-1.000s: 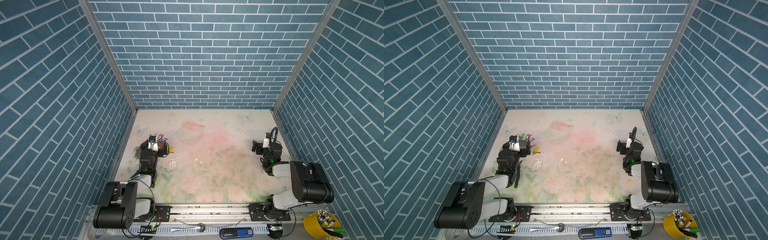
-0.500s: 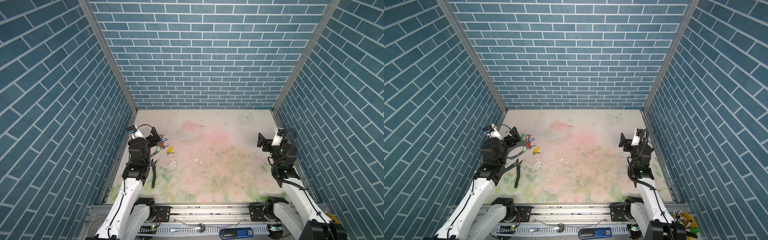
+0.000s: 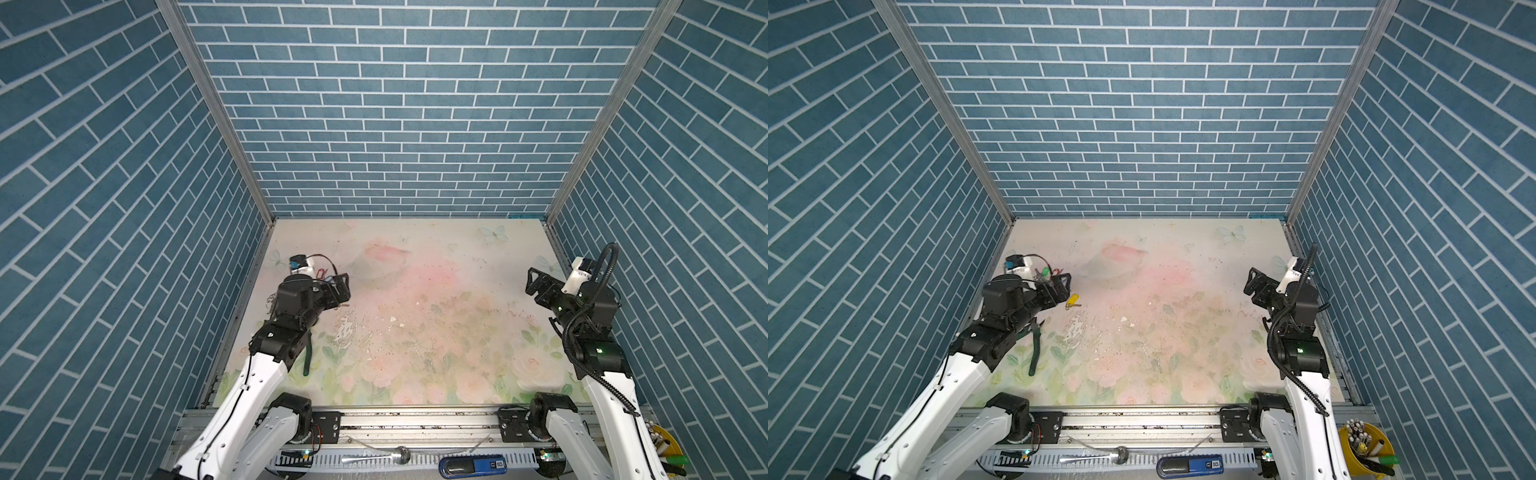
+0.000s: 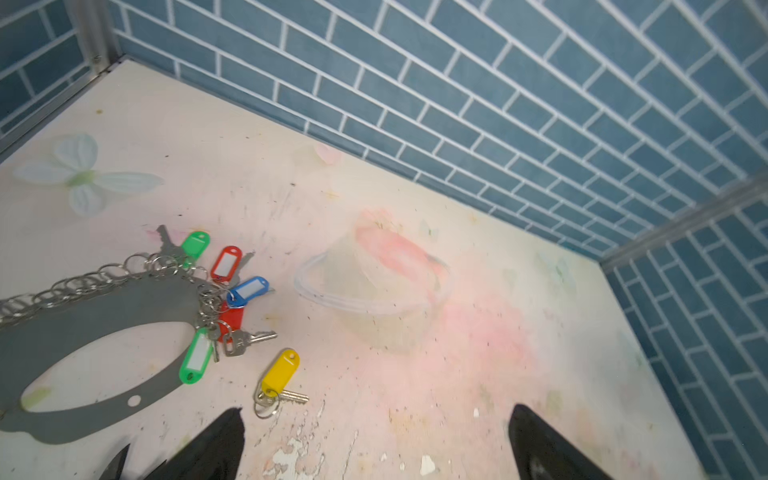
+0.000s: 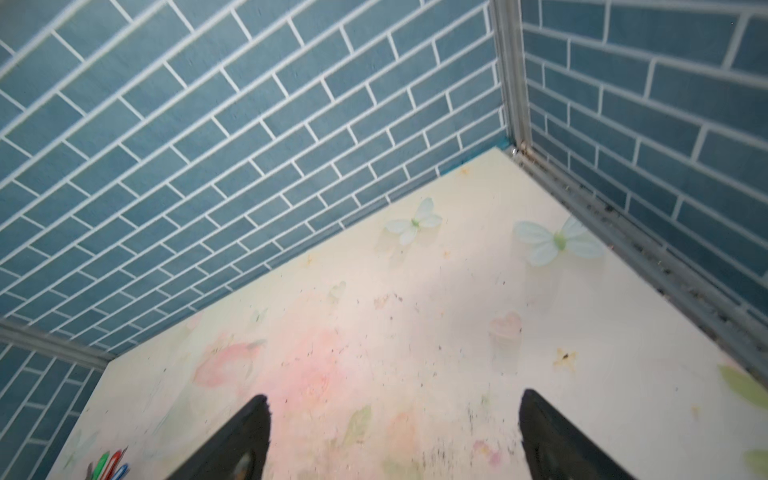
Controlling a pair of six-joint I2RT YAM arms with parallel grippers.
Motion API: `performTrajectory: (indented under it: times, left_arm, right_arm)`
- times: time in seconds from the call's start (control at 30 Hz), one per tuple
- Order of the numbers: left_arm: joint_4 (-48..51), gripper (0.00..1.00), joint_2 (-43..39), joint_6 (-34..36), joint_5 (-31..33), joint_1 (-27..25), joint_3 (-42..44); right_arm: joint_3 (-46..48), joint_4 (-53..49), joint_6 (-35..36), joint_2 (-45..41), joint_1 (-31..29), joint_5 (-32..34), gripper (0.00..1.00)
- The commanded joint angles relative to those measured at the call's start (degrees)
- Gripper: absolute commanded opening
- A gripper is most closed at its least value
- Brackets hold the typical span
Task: Put the keys on the keyring
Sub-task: 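Raise both arms and move the left gripper over the metal keyring plate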
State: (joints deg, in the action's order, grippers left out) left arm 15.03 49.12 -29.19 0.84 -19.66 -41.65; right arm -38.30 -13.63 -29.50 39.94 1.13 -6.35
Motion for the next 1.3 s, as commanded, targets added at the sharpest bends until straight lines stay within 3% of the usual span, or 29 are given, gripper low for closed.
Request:
performTrajectory:
  times: [0.0, 0.1, 0.3, 0.37, 0.67, 0.87, 1.27]
  left_arm:
    - [9.29, 1.00, 5.02, 5.34, 10.04, -7.61, -5.65]
    - [14.51, 0.99, 13.29, 6.83, 14.68, -9.99, -11.86]
    - [25.42, 1.00, 29.10, 8.80, 27.00, -9.83, -24.53]
    - [27.40, 1.00, 33.09, 8.54, 28.29, -8.33, -27.79]
    - [25.58, 0.97, 42.19, 5.16, 14.48, 6.28, -29.49]
    - [22.47, 0.92, 49.83, 4.63, 8.76, 12.51, -29.87]
    - [16.96, 0.91, 61.29, 4.81, -0.48, 17.20, -32.55]
  right_arm:
    - [-1.03, -5.01, -4.55, 2.53, -0.63, -6.52, 0.89]
    - [-2.10, -6.75, -4.25, 3.49, -2.57, -7.71, 0.89]
    - [-2.57, -9.48, -2.94, 3.83, -10.39, -4.31, 0.91]
    - [-1.81, -9.58, -3.02, 4.17, -12.69, -3.64, 0.91]
    - [2.46, -9.57, -3.02, 4.58, -15.45, -3.10, 0.91]
    - [4.20, -9.48, -2.13, 4.99, -15.65, -3.02, 0.91]
    - [4.83, -9.45, -1.08, 5.32, -15.62, -2.13, 0.91]
